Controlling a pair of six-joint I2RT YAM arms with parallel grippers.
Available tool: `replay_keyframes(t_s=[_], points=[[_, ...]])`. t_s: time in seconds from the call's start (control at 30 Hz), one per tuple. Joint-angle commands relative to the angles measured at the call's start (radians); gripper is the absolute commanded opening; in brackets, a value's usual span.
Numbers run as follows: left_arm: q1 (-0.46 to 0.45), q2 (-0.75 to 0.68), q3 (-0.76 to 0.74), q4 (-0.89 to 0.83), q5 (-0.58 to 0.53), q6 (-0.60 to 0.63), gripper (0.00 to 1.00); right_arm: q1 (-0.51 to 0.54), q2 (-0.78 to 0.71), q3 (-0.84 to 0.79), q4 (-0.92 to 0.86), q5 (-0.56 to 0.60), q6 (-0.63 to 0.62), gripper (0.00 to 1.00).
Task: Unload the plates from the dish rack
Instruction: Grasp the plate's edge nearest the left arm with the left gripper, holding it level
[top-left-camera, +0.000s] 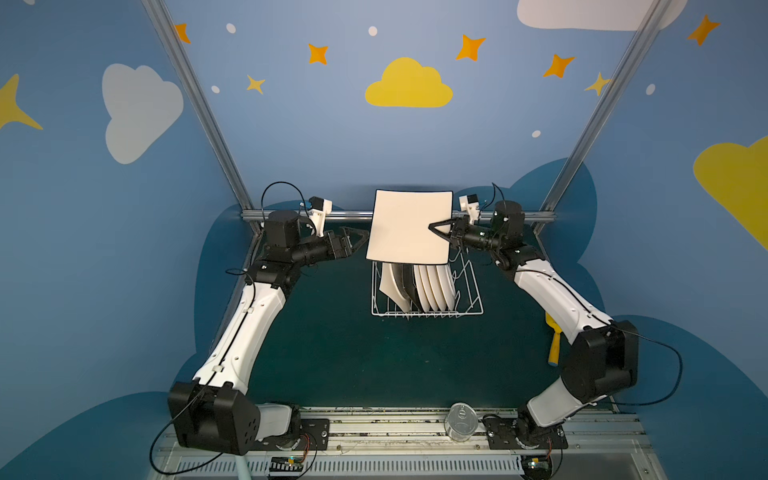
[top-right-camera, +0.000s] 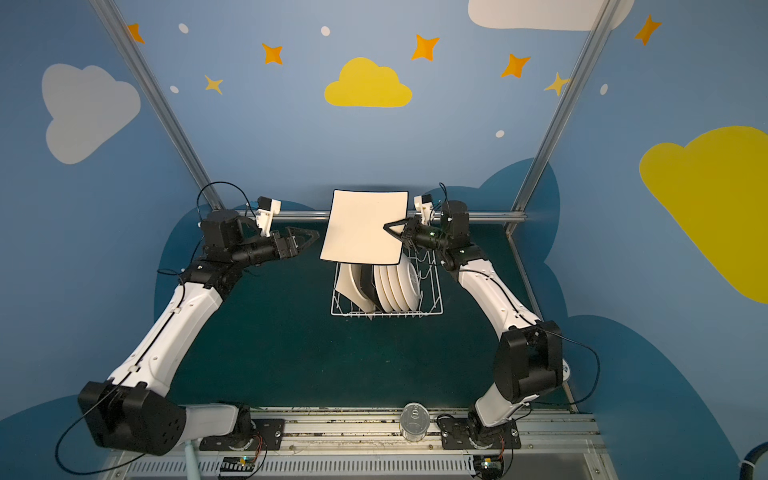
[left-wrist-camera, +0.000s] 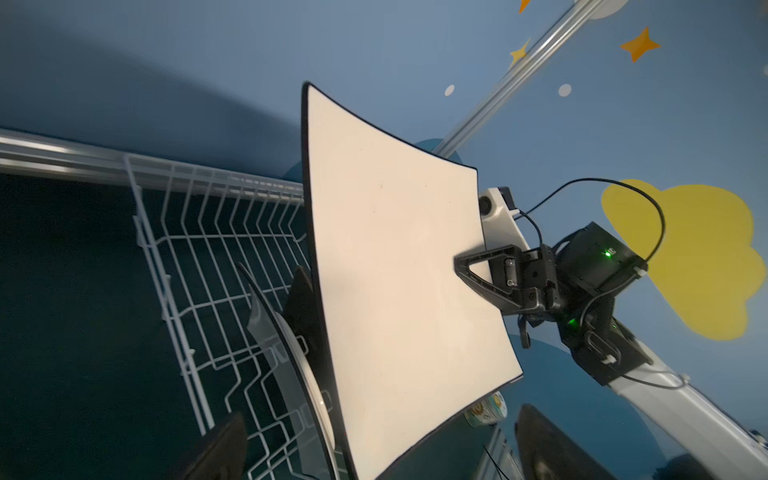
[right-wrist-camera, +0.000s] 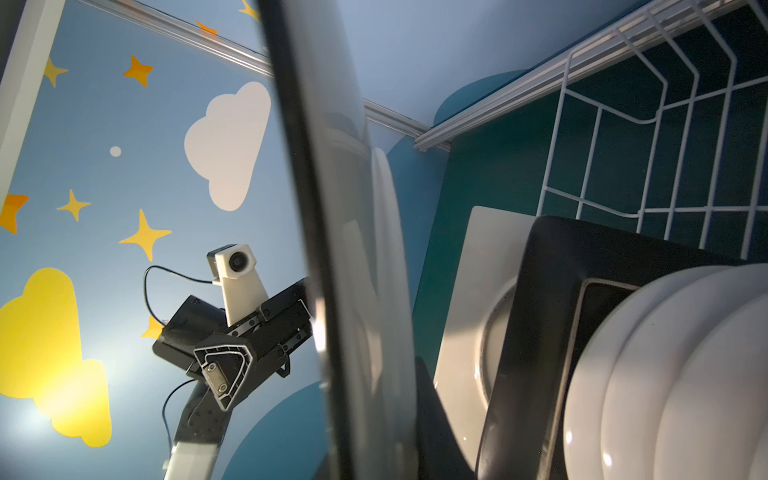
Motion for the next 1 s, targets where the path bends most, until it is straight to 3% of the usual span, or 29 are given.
replay_keyframes(t_s=[0.0,0.4,0.8,0.97], points=[[0.003,0.043,0.016,0.139,0.156,-0.094,0.99,0.015,-0.042,0.039,0.177,-0.068,-0.001,0.0],[-0.017,0.171,0.049,0.249,0.233,-0.159,0.97,0.054,-0.005,0.052,0.202,-0.104,0.015,0.0],[-0.056,0.23,0.1,0.188,0.298,-0.14,0.62,0.066,0.021,0.054,0.216,-0.111,0.017,0.0],[-0.062,0.239,0.096,0.181,0.302,-0.141,0.6,0.068,0.033,0.059,0.238,-0.123,0.021,0.0]])
